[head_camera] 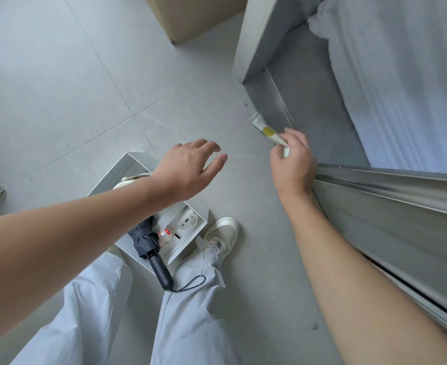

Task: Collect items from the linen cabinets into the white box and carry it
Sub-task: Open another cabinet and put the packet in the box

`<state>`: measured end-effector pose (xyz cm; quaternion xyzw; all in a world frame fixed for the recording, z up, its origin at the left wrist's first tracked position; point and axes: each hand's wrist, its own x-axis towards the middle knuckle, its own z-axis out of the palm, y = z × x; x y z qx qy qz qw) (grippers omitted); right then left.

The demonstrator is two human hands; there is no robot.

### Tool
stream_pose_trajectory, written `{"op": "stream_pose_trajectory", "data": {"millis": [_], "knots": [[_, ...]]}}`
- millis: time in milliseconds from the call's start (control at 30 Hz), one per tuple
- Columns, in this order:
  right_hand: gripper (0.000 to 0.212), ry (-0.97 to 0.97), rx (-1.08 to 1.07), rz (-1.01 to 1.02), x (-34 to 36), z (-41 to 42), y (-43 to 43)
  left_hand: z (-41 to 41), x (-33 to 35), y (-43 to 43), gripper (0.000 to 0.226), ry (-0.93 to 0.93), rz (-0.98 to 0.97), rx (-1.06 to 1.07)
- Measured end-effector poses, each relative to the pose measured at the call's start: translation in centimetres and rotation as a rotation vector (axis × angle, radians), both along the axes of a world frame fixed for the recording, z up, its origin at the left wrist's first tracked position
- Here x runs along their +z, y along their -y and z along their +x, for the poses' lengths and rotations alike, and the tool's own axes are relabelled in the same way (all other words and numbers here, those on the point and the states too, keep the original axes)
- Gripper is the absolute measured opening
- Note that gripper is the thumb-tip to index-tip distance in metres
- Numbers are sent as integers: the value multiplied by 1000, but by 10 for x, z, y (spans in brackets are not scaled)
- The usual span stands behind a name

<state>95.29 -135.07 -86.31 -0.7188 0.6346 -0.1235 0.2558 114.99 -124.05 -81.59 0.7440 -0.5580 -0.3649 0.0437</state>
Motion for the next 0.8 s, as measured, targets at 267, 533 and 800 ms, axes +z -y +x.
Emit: {"op": "stream_pose_trajectory", "data": {"millis": [267, 533, 800], "knots": [[26, 177, -47, 97, 40, 10, -56, 12, 33, -18, 49, -21, -17, -3], [7, 278, -177, 244, 79, 41, -116, 58, 69, -62, 59, 10, 27, -79], [6, 289, -138, 308, 95, 84, -166, 108, 84, -119, 51, 49, 69, -29]]}}
